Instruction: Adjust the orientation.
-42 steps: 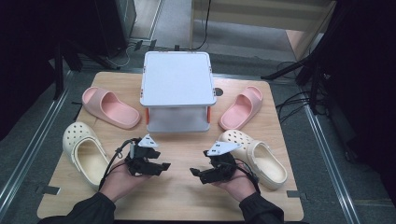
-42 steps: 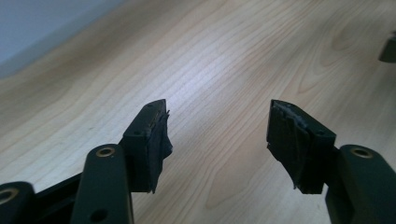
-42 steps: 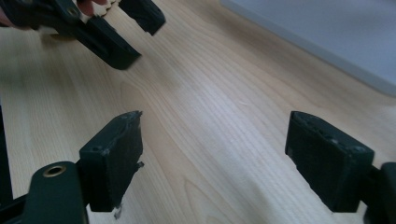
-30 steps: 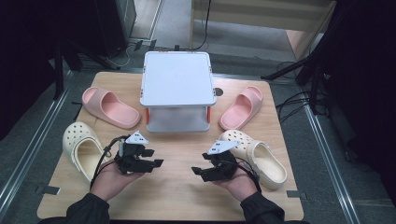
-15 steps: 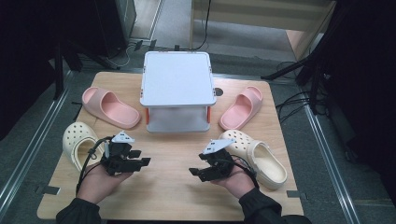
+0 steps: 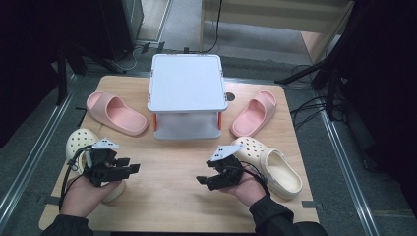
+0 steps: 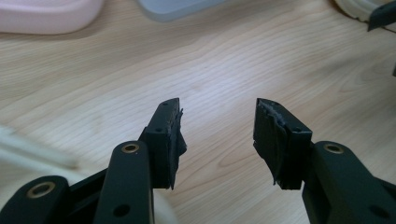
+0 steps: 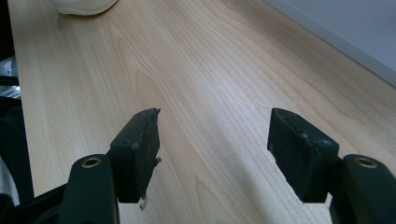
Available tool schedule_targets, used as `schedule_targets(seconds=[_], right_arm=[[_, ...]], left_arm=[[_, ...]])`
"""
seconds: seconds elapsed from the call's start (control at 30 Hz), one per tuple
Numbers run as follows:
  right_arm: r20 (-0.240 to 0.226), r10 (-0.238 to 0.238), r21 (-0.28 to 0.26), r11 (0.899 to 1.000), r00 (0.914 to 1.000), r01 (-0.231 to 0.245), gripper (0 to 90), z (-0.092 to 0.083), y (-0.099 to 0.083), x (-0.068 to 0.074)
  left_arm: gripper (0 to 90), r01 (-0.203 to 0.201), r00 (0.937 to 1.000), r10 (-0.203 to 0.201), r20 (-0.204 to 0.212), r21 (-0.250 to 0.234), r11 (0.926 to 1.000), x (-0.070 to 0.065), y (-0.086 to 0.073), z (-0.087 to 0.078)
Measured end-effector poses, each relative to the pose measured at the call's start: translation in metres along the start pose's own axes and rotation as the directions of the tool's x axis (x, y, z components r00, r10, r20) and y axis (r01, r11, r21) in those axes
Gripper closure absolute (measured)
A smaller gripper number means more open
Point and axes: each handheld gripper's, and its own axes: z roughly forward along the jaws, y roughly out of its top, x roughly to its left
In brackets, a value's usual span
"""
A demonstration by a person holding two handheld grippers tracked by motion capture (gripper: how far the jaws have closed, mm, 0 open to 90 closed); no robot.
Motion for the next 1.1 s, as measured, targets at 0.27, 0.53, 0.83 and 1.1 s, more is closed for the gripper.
schedule_targets(seconds=[0.27,0.53,0.83,1.1], right_arm=[[-0.001,-0.002,0.010,1.000,1.0000,0.002,34.7,0.002,0.002,-0.001],[0.001,-0.003,0.024,1.000,1.0000,0.003,34.3,0.004,0.002,0.000],[0.008,-0.011,0.032,0.999,0.9999,0.011,33.8,0.005,0.002,-0.001],[0.014,-0.008,0.038,0.999,0.9999,0.007,33.7,0.005,-0.001,0.000]], left_arm=[[50.4,0.053,0.9966,-0.055,-0.061,-0.028,0.9982,0.019,-0.011,-0.015],[48.1,0.130,0.9833,-0.135,-0.123,-0.047,0.9904,0.035,-0.017,-0.021],[46.6,0.201,0.9577,-0.207,-0.200,-0.052,0.9783,0.055,-0.014,-0.009],[45.7,0.216,0.9402,-0.221,-0.260,-0.046,0.9753,0.060,-0.004,0.004]])
